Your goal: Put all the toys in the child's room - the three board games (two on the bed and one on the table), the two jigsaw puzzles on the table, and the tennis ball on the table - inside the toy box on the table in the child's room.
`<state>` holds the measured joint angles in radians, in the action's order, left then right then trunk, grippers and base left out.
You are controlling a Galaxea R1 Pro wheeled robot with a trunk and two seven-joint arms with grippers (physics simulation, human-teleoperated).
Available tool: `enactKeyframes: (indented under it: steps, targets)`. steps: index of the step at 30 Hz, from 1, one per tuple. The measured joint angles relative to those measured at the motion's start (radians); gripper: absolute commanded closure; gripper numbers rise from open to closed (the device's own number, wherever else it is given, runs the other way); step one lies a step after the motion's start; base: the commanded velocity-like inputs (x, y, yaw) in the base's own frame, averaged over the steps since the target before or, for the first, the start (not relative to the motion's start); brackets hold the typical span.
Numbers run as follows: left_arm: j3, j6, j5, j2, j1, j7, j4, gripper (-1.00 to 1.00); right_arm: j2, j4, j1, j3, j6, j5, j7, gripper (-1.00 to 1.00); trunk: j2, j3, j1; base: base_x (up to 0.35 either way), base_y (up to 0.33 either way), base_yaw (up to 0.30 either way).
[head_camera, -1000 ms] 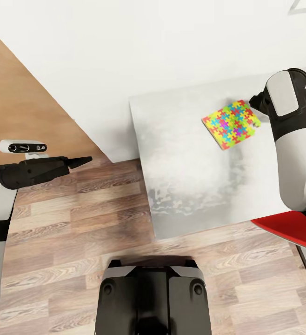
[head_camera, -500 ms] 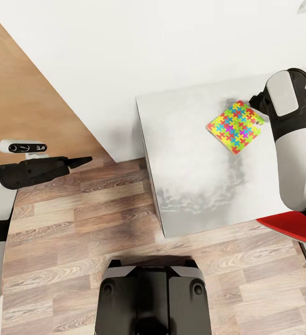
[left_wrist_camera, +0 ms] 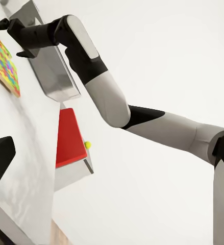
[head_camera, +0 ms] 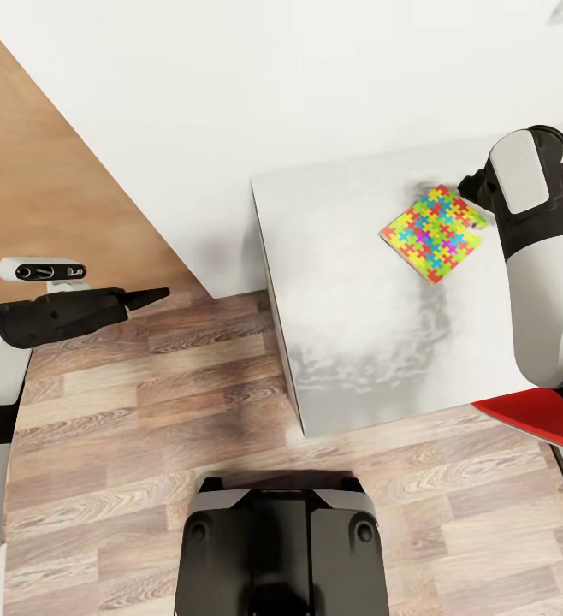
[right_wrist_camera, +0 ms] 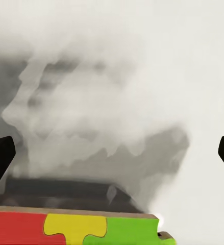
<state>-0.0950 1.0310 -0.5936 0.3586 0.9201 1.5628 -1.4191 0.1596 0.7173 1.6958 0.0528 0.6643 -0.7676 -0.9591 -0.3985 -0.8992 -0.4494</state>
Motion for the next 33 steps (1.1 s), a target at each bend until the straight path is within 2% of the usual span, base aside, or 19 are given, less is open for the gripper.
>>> enactKeyframes:
  steps: [14, 33]
  targets:
    - [0.000, 0.000, 0.000, 0.000, 0.000, 0.000, 0.000, -1.00, 0.000, 0.000, 0.000, 0.000, 0.001, -0.017, 0.000, -1.00, 0.000, 0.000, 0.000, -0.020, 0.049, 0.000]
    - [0.000, 0.000, 0.000, 0.000, 0.000, 0.000, 0.000, -1.00, -0.001, 0.000, 0.000, -0.001, 0.002, -0.019, 0.000, -1.00, 0.000, 0.000, 0.000, -0.057, 0.032, 0.000]
